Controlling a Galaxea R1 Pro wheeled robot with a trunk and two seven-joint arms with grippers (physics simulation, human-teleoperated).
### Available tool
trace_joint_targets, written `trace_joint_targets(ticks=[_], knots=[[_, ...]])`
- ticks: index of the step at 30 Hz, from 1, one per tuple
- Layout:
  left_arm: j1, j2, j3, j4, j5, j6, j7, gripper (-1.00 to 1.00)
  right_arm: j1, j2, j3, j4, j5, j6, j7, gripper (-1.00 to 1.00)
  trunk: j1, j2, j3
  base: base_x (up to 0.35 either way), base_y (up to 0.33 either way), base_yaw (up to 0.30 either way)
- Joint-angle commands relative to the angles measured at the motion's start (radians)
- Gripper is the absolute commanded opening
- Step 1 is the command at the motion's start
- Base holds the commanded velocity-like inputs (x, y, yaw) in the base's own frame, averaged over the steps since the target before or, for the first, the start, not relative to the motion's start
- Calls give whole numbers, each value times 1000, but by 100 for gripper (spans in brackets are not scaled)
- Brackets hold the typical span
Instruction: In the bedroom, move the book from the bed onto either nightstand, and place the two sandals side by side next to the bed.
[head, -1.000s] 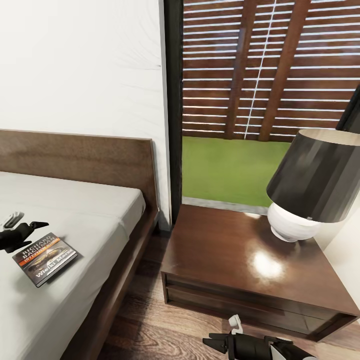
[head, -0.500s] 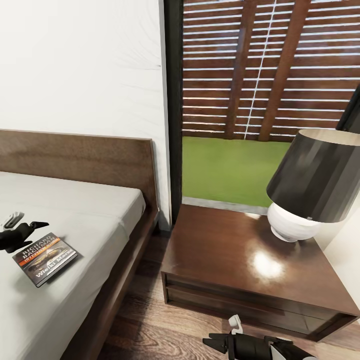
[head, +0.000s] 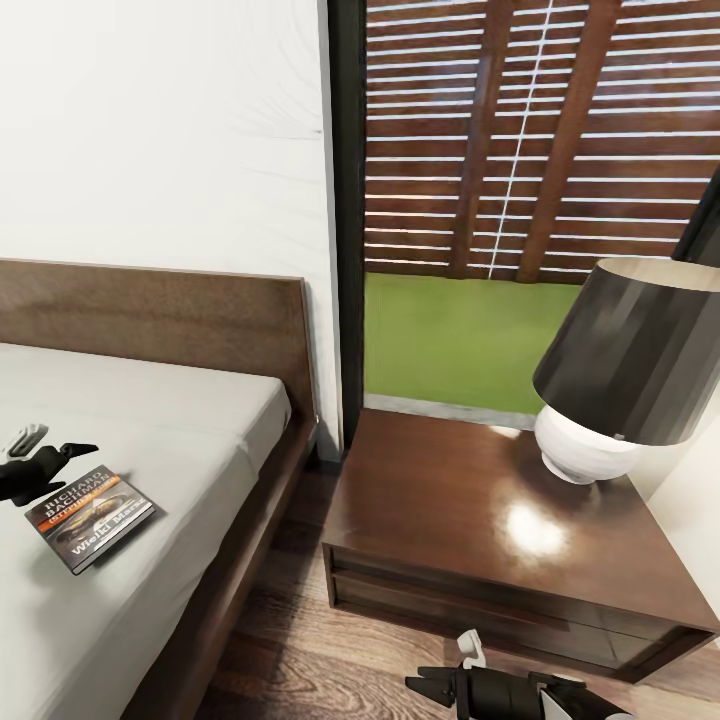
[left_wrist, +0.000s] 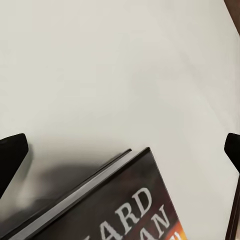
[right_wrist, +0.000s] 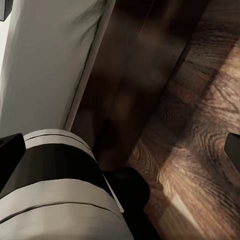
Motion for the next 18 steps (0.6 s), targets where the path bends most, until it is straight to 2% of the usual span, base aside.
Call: trace_joint_targets(ticks=[1,18], knots=[[0,0,-15,1,5,10,2,100,0,0,8,0,-9,4,2,100,0,0,-1,0,0,0],[0,0,-15,1,5,10,2,100,0,0,7,0,-9,4,3,100,0,0,-1,-19,0,0]])
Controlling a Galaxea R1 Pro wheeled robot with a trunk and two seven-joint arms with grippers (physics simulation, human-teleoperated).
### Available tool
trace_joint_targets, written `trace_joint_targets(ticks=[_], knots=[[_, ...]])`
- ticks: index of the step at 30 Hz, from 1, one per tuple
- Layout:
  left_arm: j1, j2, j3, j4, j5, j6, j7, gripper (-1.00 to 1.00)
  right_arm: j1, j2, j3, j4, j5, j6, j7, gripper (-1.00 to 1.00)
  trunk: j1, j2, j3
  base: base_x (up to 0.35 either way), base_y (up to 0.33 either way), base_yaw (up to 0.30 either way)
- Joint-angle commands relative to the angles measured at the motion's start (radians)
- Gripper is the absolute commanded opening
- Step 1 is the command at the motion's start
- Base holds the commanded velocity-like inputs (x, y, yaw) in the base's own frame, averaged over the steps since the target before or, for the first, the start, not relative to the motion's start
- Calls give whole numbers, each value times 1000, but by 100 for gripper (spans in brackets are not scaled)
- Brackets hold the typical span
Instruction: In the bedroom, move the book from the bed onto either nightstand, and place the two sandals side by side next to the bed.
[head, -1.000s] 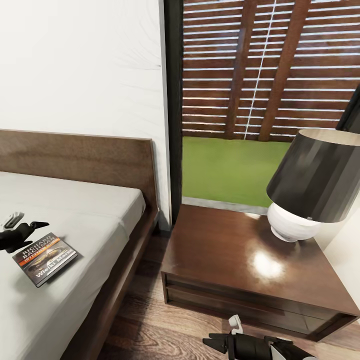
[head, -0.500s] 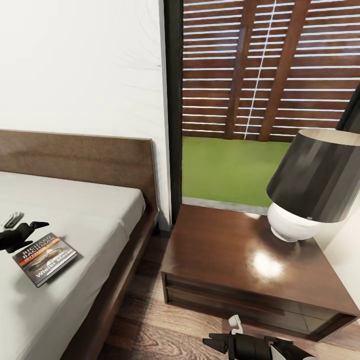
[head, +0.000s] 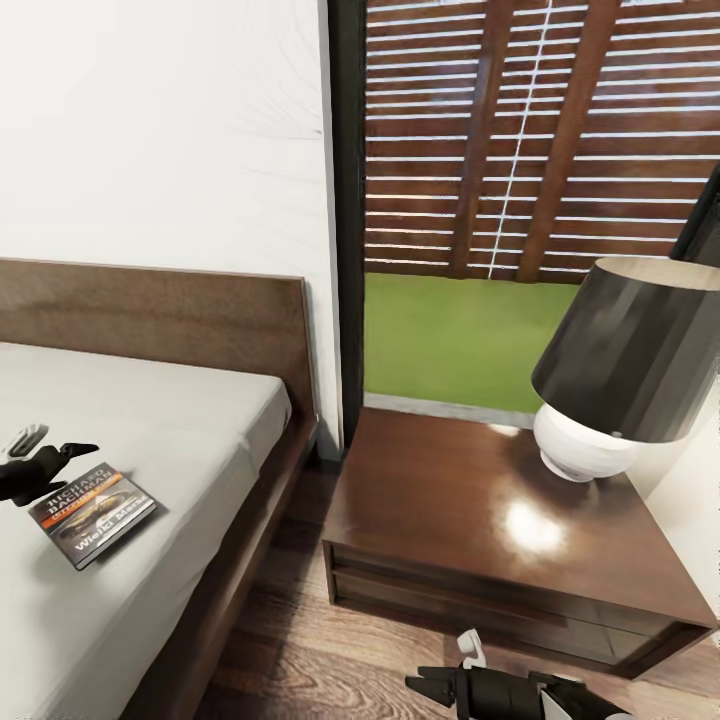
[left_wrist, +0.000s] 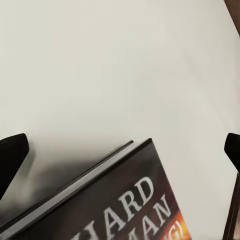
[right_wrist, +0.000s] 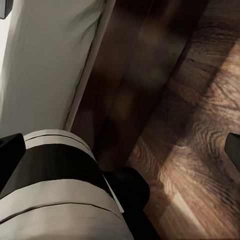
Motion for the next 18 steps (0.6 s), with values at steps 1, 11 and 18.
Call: trace_joint_targets(ticks=[1,11,18], knots=[[0,0,-18,0,3,6,2,100,0,0,8,0,-9,4,3,100,0,0,-1,-91,0,0],[0,0,-18,0,3,6,2,100,0,0,9,0,-9,4,2,100,0,0,-1,-91,0,0],[0,1,-18,0,3,6,2,100,0,0,9,-1,-9,4,2,100,0,0,-1,-28,0,0]])
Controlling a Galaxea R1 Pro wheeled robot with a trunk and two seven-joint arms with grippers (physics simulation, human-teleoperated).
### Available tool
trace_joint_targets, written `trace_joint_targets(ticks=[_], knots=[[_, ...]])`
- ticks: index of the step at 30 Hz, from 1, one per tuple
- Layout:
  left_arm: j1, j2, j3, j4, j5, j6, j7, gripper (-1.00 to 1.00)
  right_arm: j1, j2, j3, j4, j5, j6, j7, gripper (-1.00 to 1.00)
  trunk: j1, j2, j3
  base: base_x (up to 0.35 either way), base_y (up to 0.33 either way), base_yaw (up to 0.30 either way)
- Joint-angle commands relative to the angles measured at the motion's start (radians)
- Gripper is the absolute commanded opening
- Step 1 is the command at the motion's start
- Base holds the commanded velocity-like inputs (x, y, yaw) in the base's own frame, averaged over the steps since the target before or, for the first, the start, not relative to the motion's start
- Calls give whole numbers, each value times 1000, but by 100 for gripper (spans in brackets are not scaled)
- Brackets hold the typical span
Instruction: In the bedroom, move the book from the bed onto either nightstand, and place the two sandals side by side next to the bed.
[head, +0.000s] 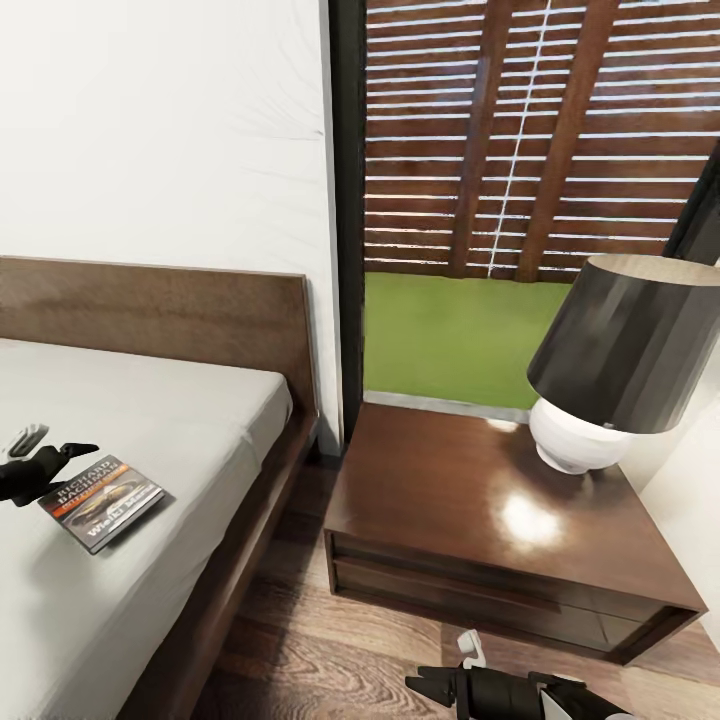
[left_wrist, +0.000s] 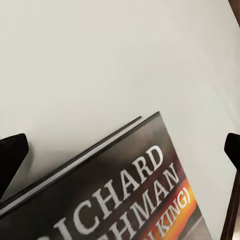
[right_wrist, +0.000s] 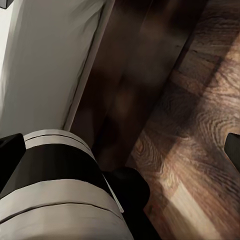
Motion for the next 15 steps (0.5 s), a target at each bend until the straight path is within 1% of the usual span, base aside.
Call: trace_joint_targets(ticks=[1,15], knots=[[0,0,-17,0,3,7,2,100,0,0,8,0,-9,4,2,100,0,0,-1,-10,0,0],[0,0,-17,0,3,7,2,100,0,0,9,0,-9,4,2,100,0,0,-1,-3,0,0]])
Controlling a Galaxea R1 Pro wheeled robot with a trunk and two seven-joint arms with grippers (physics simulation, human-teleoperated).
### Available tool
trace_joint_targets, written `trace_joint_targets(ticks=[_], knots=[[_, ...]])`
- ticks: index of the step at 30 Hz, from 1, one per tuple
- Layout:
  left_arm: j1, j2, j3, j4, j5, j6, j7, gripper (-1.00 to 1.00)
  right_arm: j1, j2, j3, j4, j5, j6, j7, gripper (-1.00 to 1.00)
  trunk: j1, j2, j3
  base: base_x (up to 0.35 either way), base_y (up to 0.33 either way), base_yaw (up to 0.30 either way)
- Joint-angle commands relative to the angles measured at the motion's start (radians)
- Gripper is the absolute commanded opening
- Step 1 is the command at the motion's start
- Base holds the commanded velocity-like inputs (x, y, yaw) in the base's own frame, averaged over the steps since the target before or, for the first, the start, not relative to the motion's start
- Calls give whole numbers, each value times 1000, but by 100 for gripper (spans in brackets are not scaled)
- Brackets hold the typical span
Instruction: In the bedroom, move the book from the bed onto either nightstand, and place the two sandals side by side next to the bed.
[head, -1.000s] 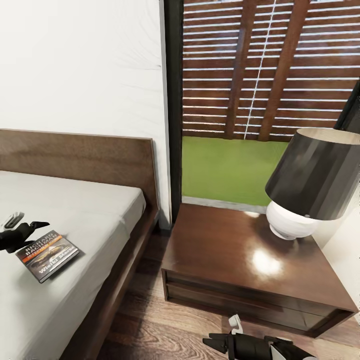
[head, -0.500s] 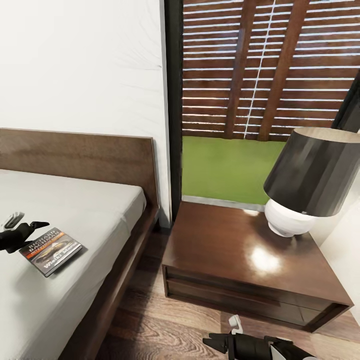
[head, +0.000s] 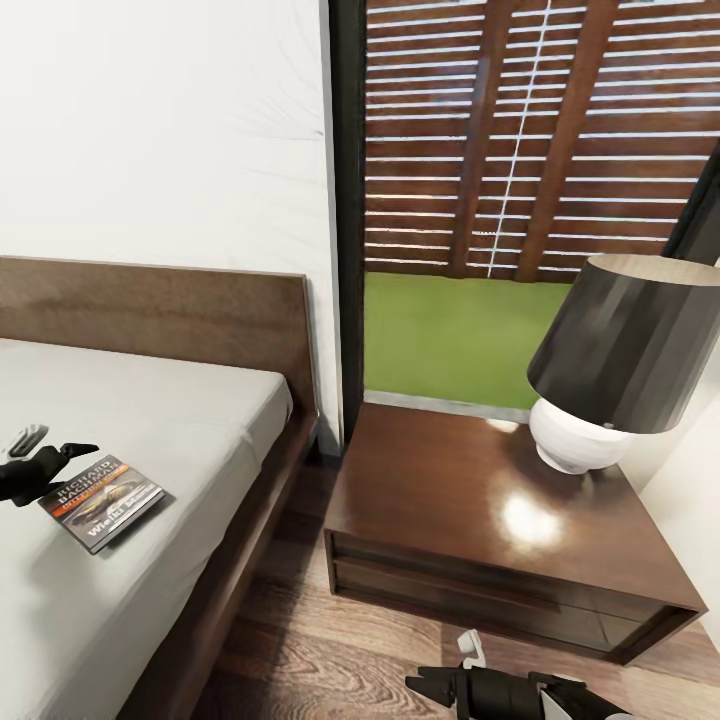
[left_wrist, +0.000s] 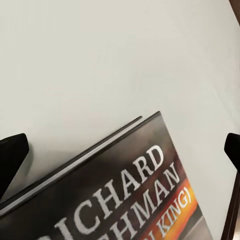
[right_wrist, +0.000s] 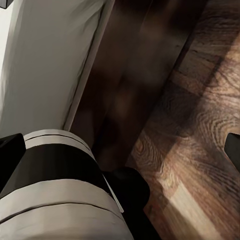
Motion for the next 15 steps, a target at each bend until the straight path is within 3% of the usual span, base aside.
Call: trace_joint_targets(ticks=[1,15], knots=[[0,0,-16,0,4,7,2,100,0,0,9,0,-9,4,3,100,0,0,-1,0,0,0],[0,0,-16,0,4,8,1,100,0,0,9,0,-9,4,2,100,0,0,-1,0,-3,0]])
